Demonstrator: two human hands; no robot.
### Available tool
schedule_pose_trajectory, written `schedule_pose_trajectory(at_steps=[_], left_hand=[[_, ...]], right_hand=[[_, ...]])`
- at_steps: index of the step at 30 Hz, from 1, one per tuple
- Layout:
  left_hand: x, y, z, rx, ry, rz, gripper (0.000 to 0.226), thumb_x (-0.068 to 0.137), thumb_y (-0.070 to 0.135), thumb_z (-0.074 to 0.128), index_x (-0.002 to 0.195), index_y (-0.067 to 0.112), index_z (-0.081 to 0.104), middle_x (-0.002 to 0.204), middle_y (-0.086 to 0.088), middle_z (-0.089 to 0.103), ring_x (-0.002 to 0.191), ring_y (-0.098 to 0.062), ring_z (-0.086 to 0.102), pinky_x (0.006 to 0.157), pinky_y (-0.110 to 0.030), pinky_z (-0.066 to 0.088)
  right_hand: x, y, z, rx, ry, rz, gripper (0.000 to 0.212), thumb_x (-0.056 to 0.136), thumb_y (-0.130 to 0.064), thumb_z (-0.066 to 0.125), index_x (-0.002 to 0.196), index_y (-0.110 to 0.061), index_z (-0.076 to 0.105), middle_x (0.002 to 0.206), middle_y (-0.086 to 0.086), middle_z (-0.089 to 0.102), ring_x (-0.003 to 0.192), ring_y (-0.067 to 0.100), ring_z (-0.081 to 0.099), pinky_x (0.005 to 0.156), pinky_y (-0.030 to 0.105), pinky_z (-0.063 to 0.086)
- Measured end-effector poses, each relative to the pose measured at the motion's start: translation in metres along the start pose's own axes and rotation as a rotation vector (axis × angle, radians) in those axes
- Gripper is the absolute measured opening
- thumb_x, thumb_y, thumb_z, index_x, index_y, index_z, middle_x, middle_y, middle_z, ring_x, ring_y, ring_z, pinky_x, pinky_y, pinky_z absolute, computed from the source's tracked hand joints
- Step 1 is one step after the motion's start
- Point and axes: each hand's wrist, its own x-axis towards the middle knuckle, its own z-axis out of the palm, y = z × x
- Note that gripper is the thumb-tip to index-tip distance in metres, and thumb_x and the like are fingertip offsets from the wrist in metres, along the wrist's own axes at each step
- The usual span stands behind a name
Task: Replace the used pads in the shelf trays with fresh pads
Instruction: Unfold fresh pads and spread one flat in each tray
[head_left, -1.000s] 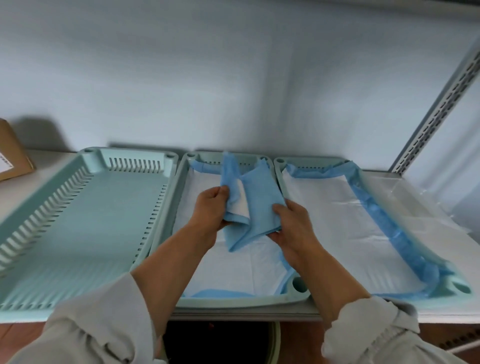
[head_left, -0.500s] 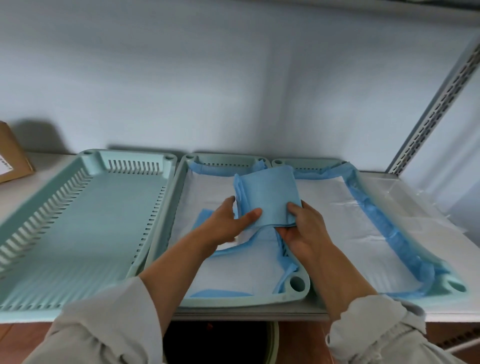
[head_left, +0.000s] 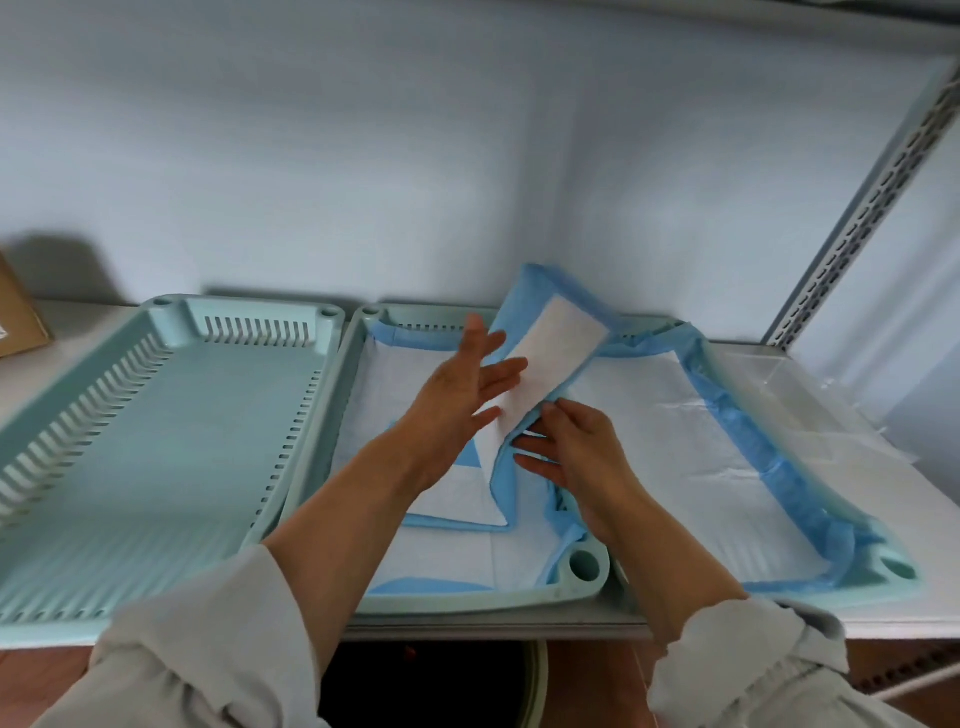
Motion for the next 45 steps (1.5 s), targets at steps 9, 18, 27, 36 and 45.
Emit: schedule_pose_trajectory(at_steps=[9, 18, 27, 36, 45], left_hand=[[-0.003, -0.018, 0.004, 0.519, 0.068, 0.069, 0.051, 0.087, 0.024, 0.067, 0.134, 0.022, 0.049, 0.132, 0.002, 0.053, 0.117, -0.012, 0.051, 0.091, -0.024, 0.041], [-0.002, -0.023, -0.004, 0.529, -0.023, -0.111, 0.086, 0.075, 0.040, 0.076, 0.146, 0.029, 0.028, 0.142, 0.000, 0.046, 0.129, -0.018, 0.045, 0.099, -0.030, 0.040], [0.011, -0.030, -0.004, 0.483, 0.279, -0.023, 0.050, 0.076, 0.032, 0.077, 0.113, 0.011, 0.052, 0.108, -0.012, 0.065, 0.097, -0.028, 0.065, 0.087, -0.045, 0.056], [0.011, -0.027, -0.005, -0.095, 0.226, -0.114, 0.034, 0.091, 0.021, 0.062, 0.120, 0.005, 0.053, 0.112, -0.013, 0.065, 0.098, -0.025, 0.064, 0.088, -0.038, 0.055], [0.009, -0.032, -0.016, 1.110, 0.160, -0.009, 0.033, 0.092, 0.035, 0.054, 0.069, 0.016, 0.041, 0.069, 0.002, 0.047, 0.072, -0.022, 0.054, 0.064, -0.031, 0.040]], right_hand=[[0.004, 0.000, -0.003, 0.160, 0.095, 0.053, 0.026, 0.101, -0.022, 0.042, 0.114, -0.009, 0.060, 0.102, 0.011, 0.069, 0.086, 0.017, 0.068, 0.070, 0.025, 0.056], [0.007, -0.009, -0.004, 0.420, 0.103, 0.085, 0.026, 0.100, -0.037, 0.041, 0.096, -0.022, 0.062, 0.096, 0.003, 0.067, 0.092, 0.020, 0.062, 0.090, 0.041, 0.050], [0.005, -0.008, 0.000, 0.348, -0.154, 0.113, 0.027, 0.099, -0.026, 0.040, 0.114, -0.015, 0.061, 0.099, 0.008, 0.069, 0.091, 0.020, 0.064, 0.078, 0.033, 0.052], [0.006, 0.012, -0.002, -0.165, -0.126, 0.224, 0.033, 0.091, 0.007, 0.040, 0.111, -0.003, 0.064, 0.101, 0.018, 0.068, 0.086, 0.025, 0.066, 0.065, 0.026, 0.056], [0.010, 0.007, 0.000, -0.269, 0.199, -0.108, 0.029, 0.090, -0.005, 0.056, 0.116, -0.012, 0.068, 0.117, 0.005, 0.068, 0.108, 0.015, 0.063, 0.097, 0.033, 0.051]])
